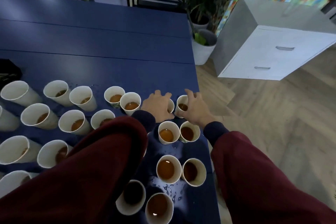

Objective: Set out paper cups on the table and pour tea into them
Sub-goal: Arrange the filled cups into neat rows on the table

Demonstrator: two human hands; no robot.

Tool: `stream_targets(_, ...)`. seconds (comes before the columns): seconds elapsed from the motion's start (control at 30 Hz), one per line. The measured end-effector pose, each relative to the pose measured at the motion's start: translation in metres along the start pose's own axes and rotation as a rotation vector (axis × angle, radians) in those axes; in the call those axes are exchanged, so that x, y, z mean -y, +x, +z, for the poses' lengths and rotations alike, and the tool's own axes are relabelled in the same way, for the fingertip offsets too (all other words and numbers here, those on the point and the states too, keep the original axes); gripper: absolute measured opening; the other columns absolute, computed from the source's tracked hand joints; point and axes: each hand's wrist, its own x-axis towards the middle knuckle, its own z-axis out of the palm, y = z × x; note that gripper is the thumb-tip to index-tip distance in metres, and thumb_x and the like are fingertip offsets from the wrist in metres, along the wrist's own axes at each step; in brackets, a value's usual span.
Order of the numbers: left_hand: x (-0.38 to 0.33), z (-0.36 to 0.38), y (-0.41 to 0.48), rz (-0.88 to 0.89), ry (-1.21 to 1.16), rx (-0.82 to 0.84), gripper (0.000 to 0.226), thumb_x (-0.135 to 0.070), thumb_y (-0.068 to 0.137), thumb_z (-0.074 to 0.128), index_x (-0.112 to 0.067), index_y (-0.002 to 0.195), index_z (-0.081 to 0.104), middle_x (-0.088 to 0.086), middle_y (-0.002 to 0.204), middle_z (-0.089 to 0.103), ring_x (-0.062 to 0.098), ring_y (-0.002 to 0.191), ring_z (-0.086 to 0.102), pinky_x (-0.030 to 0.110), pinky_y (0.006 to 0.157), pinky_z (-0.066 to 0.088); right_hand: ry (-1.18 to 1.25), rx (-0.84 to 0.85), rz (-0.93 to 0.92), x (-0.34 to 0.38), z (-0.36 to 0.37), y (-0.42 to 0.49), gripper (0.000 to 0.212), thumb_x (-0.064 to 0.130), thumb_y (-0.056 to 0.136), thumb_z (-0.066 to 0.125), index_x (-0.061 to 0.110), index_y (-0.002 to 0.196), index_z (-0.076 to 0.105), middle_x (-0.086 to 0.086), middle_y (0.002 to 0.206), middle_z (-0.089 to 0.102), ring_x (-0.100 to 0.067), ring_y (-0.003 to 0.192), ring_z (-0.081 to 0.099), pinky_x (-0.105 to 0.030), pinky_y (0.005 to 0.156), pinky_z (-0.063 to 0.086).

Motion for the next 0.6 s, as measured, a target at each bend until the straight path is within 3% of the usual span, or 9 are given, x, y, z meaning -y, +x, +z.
stream_targets(0.13, 0.002, 0.006, 0.007, 0.017, 0.007, -0.040, 0.065, -0.041, 0.080, 0.074, -0.021, 0.134, 0.044, 0.011, 0.119, 0.052, 0.034, 0.107, 0.057, 0.048, 0.089, 0.052, -0.063, 0.021, -0.031, -0.005, 0.006, 0.014, 0.086, 0.036, 0.083, 0.079, 0.022, 0.153, 0.031, -0.014, 0.146, 0.036, -0.035, 0.121, 0.056, -0.043, 0.098, 0.049)
stream_targets(0.33, 0.004, 0.008, 0.010, 0.015, -0.008, -0.160, 0.047, -0.034, 0.082, 0.073, -0.019, 0.119, 0.050, 0.006, 0.106, 0.054, 0.027, 0.093, 0.057, 0.035, 0.077, 0.049, -0.087, -0.024, -0.104, -0.007, 0.003, 0.032, 0.057, 0.029, 0.086, 0.074, 0.015, 0.134, 0.047, -0.012, 0.125, 0.050, -0.033, 0.103, 0.060, -0.040, 0.085, 0.050)
stream_targets(0.6, 0.007, -0.004, 0.023, -0.039, -0.010, -0.199, 0.043, -0.030, 0.081, 0.071, -0.017, 0.116, 0.051, 0.007, 0.102, 0.053, 0.024, 0.085, 0.052, 0.034, 0.070, 0.044, -0.070, -0.059, -0.068, -0.005, -0.015, 0.071, 0.054, 0.026, 0.087, 0.071, 0.010, 0.132, 0.047, -0.017, 0.127, 0.049, -0.037, 0.104, 0.059, -0.041, 0.085, 0.049)
